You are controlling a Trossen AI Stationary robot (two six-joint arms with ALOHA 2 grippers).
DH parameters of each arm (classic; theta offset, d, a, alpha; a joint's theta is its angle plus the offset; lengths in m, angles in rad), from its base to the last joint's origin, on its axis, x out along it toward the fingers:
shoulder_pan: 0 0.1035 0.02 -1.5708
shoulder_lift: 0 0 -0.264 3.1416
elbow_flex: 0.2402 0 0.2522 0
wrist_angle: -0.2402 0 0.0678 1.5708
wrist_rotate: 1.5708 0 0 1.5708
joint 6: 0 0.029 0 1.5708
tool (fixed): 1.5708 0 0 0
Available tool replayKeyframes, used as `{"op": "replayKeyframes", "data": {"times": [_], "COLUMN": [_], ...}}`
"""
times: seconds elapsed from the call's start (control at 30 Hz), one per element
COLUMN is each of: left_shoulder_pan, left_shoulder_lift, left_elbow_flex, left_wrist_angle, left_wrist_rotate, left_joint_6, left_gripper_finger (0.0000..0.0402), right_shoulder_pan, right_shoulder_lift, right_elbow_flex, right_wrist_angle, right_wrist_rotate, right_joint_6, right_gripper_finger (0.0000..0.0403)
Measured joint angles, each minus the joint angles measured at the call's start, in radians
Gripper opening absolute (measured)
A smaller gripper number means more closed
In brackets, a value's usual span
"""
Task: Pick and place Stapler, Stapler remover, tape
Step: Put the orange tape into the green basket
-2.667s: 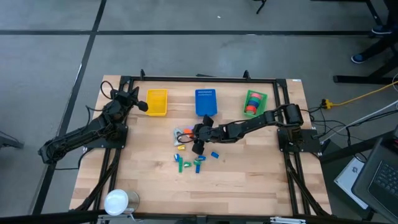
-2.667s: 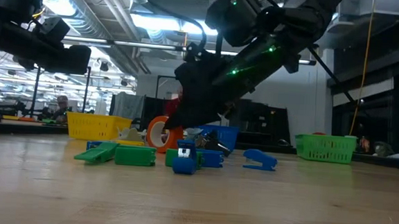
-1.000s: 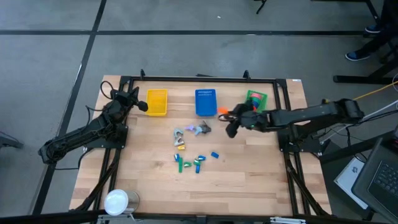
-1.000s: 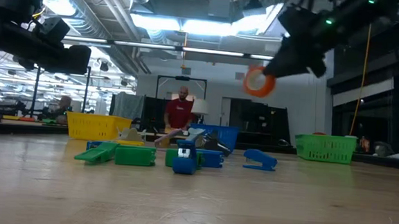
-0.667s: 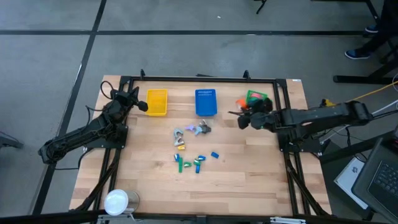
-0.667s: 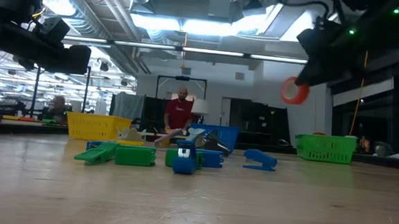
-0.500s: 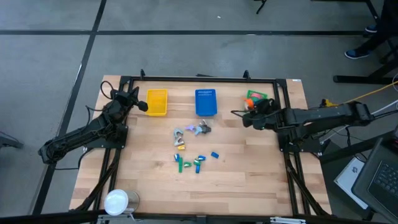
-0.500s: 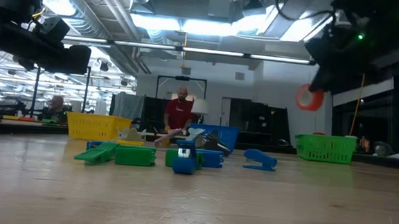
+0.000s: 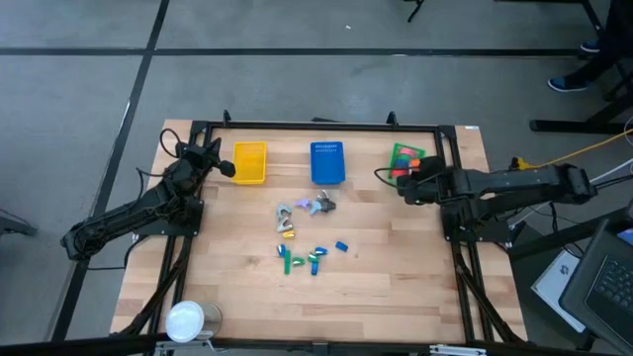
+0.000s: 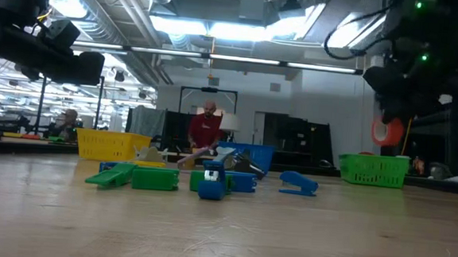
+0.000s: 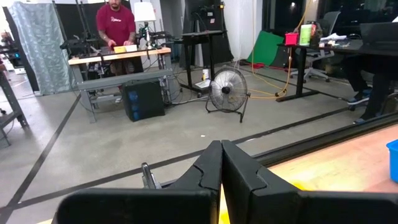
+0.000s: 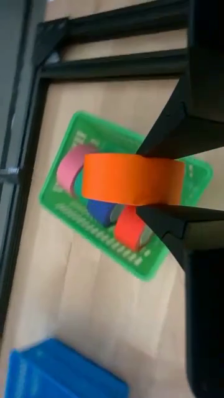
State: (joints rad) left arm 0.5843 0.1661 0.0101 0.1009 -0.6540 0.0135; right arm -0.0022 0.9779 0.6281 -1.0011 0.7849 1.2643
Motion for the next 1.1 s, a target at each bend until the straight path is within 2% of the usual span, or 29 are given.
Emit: {"op": "replayKeyframes", "data": {"times": [0.2,0.4,0.87,1.1], "left_shoulder_pan": [0.000,0.000,0.000,0.000], "left_shoulder_lift": [0.000,0.000,0.000,0.000], "left_elbow_flex": [0.000,0.000,0.000,0.000], "left_wrist_angle": [0.000,0.000,0.000,0.000], "left_wrist_rotate": [0.000,0.000,0.000,0.000], "left_joint_6": [0.000,0.000,0.000,0.000], "left_gripper_finger": [0.0001,0.0001,0.0001,0.0001], "right_shoulder_pan": [-0.037,-0.056,-0.089,-0.089], "right_shoulder_lift": [0.000,0.001,0.002,0.002], "right_elbow_flex": [-0.047,-0.081,-0.094,-0.094], "right_wrist_angle": [-0.007,0.085,0.096,0.114], "right_wrist_rotate": [-0.003,-0.003,-0.018,-0.035], "right_joint_6": [0.093,0.092,0.117,0.116], "right_gripper_finger": [0.0110,0.0110,0.0111,0.0134]}}
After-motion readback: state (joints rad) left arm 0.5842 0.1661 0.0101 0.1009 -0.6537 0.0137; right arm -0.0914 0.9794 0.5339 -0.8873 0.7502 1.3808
